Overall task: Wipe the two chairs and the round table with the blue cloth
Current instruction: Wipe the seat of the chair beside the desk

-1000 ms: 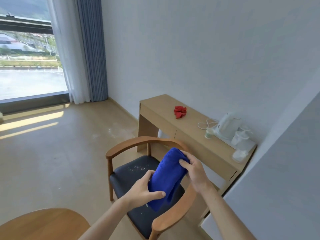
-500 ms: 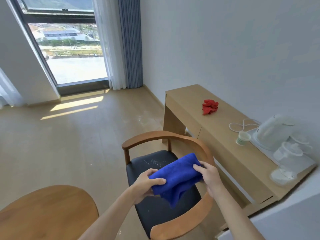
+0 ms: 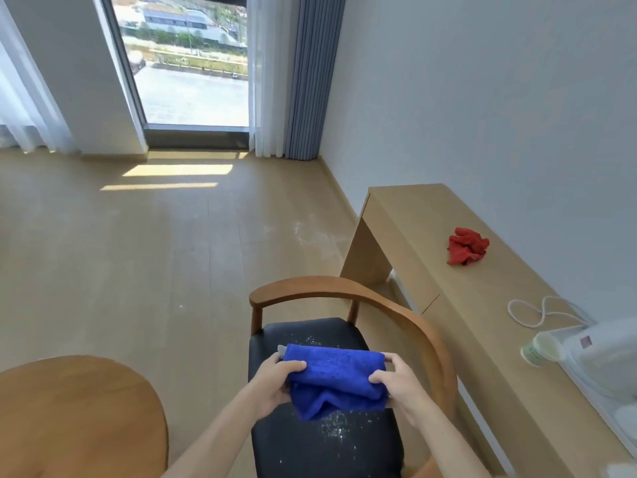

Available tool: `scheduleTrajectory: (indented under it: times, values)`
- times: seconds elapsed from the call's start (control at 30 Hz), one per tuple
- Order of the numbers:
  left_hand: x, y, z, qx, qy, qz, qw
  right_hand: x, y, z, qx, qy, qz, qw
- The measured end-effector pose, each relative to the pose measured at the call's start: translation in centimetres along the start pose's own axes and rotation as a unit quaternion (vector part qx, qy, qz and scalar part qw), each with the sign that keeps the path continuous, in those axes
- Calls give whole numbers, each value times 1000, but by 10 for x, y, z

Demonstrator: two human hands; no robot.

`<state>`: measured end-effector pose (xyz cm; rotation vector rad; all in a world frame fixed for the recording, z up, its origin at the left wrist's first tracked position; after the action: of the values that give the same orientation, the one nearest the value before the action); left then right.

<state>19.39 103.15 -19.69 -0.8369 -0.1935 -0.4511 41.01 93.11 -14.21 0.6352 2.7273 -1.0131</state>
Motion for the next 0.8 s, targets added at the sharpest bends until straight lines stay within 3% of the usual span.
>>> scheduleTrajectory:
  times: [0.33,0.63,0.8]
  values:
    - [-29,107,-44,-95,-29,115,988,24,125,35,46,-103,-34,993]
    - [-49,256,-58,-62,-28,201,977,49,306,79,3,-145,-70,987]
    - [-83,306,-57,-31,51,270,961,61,380,102,-21,-232,-83,969]
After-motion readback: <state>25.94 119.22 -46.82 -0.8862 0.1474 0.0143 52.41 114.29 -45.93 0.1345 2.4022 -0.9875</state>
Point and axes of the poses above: each hand's wrist, its own y-axis towards the middle knuckle, its own x-axis out of the palm, z = x × y, the point moved 7 cm from there along y, towards the middle knuckle
